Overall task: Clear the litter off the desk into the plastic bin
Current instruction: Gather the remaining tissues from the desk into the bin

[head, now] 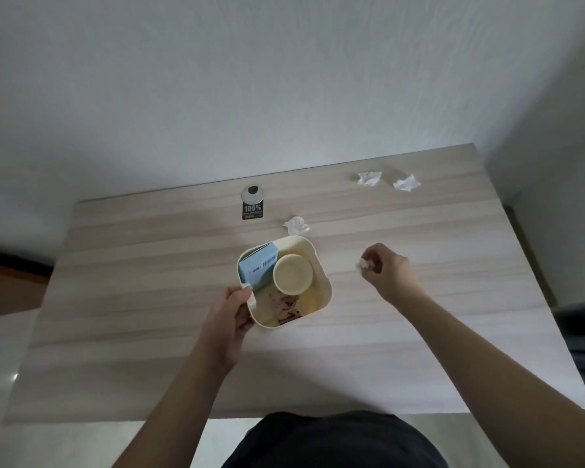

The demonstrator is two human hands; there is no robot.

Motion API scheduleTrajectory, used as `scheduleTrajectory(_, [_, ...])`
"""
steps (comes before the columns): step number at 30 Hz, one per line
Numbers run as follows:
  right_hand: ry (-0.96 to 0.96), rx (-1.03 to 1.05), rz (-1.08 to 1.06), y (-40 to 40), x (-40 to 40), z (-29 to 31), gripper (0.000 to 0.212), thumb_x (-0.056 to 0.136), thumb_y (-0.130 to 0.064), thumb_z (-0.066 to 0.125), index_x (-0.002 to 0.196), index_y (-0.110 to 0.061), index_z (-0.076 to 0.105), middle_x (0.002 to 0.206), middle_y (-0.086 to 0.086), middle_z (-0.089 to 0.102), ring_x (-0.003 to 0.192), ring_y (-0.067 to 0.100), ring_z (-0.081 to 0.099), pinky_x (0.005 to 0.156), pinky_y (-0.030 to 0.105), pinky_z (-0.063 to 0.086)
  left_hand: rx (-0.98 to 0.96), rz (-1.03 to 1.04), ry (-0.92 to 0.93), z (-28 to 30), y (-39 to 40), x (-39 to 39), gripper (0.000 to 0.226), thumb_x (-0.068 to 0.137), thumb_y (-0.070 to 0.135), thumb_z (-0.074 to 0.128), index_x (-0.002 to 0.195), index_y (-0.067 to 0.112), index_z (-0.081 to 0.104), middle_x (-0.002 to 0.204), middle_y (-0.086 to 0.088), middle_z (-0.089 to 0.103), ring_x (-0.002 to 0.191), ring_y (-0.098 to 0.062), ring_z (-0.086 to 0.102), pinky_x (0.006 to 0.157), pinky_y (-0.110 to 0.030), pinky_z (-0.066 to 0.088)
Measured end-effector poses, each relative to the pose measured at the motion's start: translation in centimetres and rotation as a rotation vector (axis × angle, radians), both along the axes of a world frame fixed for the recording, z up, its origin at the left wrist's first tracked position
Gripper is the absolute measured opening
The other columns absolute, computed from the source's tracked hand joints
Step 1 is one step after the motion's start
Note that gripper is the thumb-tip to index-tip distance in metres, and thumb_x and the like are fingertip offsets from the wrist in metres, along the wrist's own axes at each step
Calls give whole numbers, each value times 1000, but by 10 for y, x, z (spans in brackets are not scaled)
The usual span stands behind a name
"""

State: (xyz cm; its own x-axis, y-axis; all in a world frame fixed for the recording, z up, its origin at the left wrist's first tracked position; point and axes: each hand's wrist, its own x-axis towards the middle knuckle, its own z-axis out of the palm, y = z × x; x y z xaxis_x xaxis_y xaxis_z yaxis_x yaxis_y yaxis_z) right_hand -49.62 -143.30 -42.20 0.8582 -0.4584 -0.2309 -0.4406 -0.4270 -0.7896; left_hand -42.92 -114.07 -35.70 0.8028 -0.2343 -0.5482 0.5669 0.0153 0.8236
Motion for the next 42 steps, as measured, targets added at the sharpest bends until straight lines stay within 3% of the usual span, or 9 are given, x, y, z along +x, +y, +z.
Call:
scheduleTrajectory(2, [-18, -1, 0, 1, 18, 4, 19, 80, -17, 68, 97, -24, 60, 76, -5, 65, 71, 17, 60, 61, 28, 46, -15, 23, -15, 0, 5, 5, 12, 86, 20, 57, 77, 18, 49, 44, 7, 49, 43, -5, 48, 59, -29, 42])
scheduleTrajectory(5, [-31, -24, 31, 9, 46, 6, 17, 82, -23, 67, 98, -24, 62, 81, -6, 67, 73, 13, 62, 58, 19, 44, -30, 71, -22, -2, 13, 13, 10, 91, 16, 53, 82, 16, 49, 47, 6, 51, 44, -4, 50, 64, -32, 43])
scheduleTrajectory(13, [78, -109, 256, 42, 127, -8, 16, 85, -36, 69, 93, -22, 73, 104, -3, 66, 93, 15, 61, 70, 25, 40, -52, 137, -14, -1, 40, 44, 18, 75, 24, 60, 77, 14, 46, 47, 8, 38, 44, -7, 40, 56, -27, 41])
scheduleTrajectory(19, [105, -250, 346, 59, 179, -32, 11, 84, -19, 70, 92, -14, 75, 130, 6, 59, 118, 27, 54, 95, 35, 44, -49, 175, -16, 1, 71, 72, 22, 74, 24, 62, 88, 12, 50, 70, -8, 46, 64, -17, 47, 65, -33, 40])
scheduleTrajectory(23, [217, -356, 443, 63, 198, -50, 13, 85, -17, 67, 97, -16, 73, 142, 2, 49, 132, 25, 39, 105, 37, 36, -42, 171, -38, -10, 86, 87, 11, 84, 19, 59, 86, 12, 50, 61, 2, 58, 57, -9, 57, 61, -28, 45])
scheduleTrajectory(27, [246, -382, 398, 68, 197, -62, 13, 86, -19, 66, 97, -16, 71, 126, 2, 56, 117, 26, 46, 91, 34, 42, -37, 169, -28, -17, 91, 95, 11, 89, 16, 55, 81, 14, 48, 50, 9, 50, 47, -3, 50, 56, -24, 45])
scheduleTrajectory(33, [272, -360, 357, 72, 185, -62, 20, 88, -13, 58, 108, -16, 62, 107, 8, 62, 97, 31, 60, 76, 33, 44, -29, 122, -24, -24, 90, 101, 10, 88, 17, 55, 84, 12, 48, 50, 9, 48, 48, -5, 44, 64, -31, 35])
scheduleTrajectory(38, [38, -94, 47, 86, 165, -18, 15, 84, -21, 69, 97, -20, 62, 82, -8, 64, 72, 12, 61, 63, 25, 48, -37, 59, -8, -26, 82, 106, 13, 81, 18, 58, 85, 11, 48, 49, 10, 43, 46, -6, 34, 61, -31, 30])
scheduleTrajectory(42, [-201, -15, -110, 107, 146, 41, 9, 84, -27, 71, 89, -27, 63, 83, -15, 67, 73, 0, 61, 58, 9, 43, -40, 1, 17, -29, 72, 102, 8, 90, 12, 55, 89, 8, 48, 53, 8, 45, 49, -9, 34, 63, -33, 30])
